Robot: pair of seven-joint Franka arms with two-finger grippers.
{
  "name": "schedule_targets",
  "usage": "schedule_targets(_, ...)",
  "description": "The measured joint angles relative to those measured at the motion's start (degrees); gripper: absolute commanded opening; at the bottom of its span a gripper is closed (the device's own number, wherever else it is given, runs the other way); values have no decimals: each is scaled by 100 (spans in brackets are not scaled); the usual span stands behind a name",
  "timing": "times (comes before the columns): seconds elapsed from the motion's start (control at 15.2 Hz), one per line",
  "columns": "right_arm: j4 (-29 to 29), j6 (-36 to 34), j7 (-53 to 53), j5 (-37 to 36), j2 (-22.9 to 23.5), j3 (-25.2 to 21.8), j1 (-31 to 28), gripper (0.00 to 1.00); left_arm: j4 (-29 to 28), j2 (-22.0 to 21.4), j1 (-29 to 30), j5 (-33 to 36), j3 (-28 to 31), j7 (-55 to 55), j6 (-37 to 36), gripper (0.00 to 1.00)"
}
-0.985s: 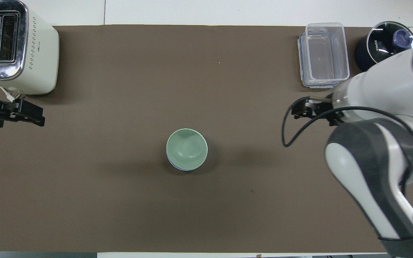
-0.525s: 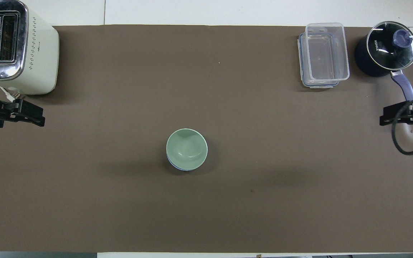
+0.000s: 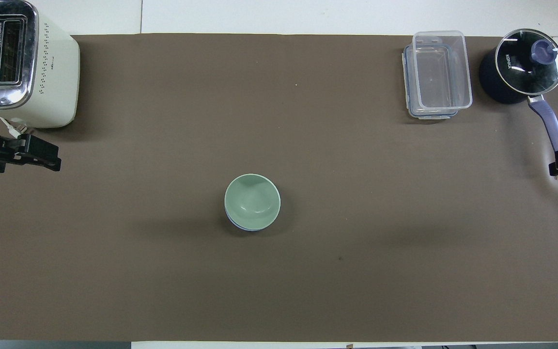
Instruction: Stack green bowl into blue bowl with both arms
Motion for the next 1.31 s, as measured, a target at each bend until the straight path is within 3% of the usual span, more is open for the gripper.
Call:
schedule_targets(0.39, 96, 7, 0, 3, -31, -327, 412, 100, 0, -31, -8, -2, -5, 0, 0, 100)
schedule_targets(1.31, 111, -62, 0, 122, -200, -511, 568, 100, 0, -40, -25, -5, -27, 1, 1, 100)
